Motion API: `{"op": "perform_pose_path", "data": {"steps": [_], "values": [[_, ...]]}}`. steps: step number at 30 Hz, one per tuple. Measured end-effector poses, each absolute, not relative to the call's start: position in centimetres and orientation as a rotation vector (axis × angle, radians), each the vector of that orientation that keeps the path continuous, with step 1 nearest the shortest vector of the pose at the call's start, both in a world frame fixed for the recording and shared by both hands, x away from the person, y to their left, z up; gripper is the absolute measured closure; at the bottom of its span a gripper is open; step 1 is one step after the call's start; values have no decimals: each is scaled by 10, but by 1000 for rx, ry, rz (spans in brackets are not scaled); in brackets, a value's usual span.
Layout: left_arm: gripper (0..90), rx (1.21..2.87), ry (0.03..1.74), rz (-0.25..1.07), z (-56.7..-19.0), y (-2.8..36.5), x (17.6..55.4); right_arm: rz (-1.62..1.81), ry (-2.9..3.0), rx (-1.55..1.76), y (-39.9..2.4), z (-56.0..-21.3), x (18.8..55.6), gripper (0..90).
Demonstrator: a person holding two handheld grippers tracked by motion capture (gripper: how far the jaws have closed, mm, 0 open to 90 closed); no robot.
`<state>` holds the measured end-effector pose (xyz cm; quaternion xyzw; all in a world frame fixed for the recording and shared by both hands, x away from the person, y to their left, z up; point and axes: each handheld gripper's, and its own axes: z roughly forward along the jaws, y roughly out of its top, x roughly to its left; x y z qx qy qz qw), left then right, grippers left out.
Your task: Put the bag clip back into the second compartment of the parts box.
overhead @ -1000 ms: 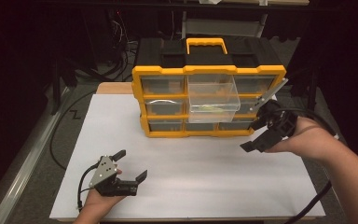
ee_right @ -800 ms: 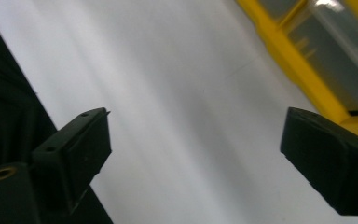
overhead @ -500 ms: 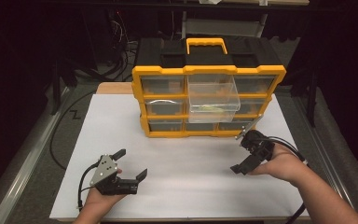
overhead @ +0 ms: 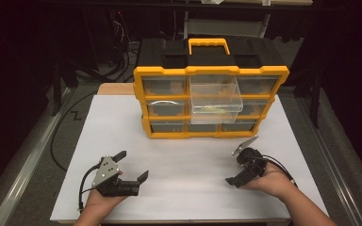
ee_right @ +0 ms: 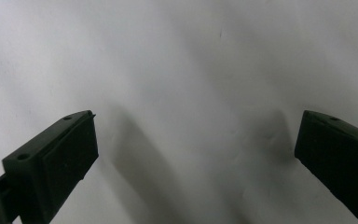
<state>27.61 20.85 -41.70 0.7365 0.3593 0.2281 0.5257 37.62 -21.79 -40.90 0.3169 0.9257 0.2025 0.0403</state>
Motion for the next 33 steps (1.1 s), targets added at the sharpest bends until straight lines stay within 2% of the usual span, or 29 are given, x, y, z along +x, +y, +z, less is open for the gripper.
{"op": "perform_pose_path", "data": {"steps": [15, 25, 33], "values": [[3, 1749, 864, 501, -418, 209, 277, 1145, 2458, 1017, -230, -419, 346, 0], [4, 1726, 895, 496, -418, 216, 279, 1499, 2154, 1090, -261, -409, 324, 0], [4, 1724, 915, 495, -418, 214, 278, 1450, 2112, 1102, -263, -419, 320, 0]]}}
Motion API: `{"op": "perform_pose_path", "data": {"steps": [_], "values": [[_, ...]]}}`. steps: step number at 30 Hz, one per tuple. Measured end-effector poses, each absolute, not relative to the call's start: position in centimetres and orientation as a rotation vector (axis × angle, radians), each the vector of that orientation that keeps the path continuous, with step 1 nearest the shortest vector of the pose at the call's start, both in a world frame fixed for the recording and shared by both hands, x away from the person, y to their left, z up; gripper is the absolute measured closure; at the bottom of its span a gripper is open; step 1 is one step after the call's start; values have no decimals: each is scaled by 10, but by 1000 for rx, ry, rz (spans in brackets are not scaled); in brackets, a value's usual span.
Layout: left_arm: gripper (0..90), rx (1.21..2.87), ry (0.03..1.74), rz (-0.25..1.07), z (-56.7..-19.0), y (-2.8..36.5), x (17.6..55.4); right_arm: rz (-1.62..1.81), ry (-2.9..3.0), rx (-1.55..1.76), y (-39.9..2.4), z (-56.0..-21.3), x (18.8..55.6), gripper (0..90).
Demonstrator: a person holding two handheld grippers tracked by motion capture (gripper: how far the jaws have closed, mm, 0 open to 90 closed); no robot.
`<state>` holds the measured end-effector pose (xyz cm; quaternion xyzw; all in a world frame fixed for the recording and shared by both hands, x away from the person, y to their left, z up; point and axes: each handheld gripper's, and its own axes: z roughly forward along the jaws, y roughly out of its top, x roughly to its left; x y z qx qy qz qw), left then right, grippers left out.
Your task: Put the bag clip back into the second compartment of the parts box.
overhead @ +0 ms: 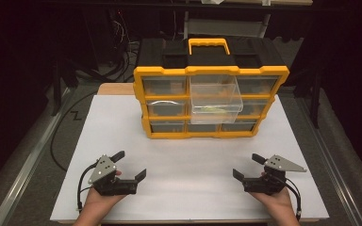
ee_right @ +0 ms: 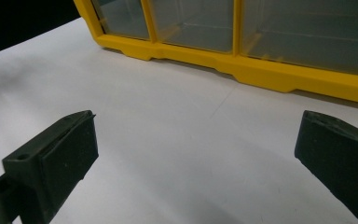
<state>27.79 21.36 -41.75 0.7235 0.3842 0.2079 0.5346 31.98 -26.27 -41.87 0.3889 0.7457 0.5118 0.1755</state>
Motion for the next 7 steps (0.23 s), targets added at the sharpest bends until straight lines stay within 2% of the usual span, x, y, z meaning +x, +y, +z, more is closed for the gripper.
{"op": "perform_pose_path", "data": {"steps": [7], "values": [[4, 1746, 912, 509, -418, 211, 276, 1451, 2104, 1099, -267, -419, 320, 0]]}}
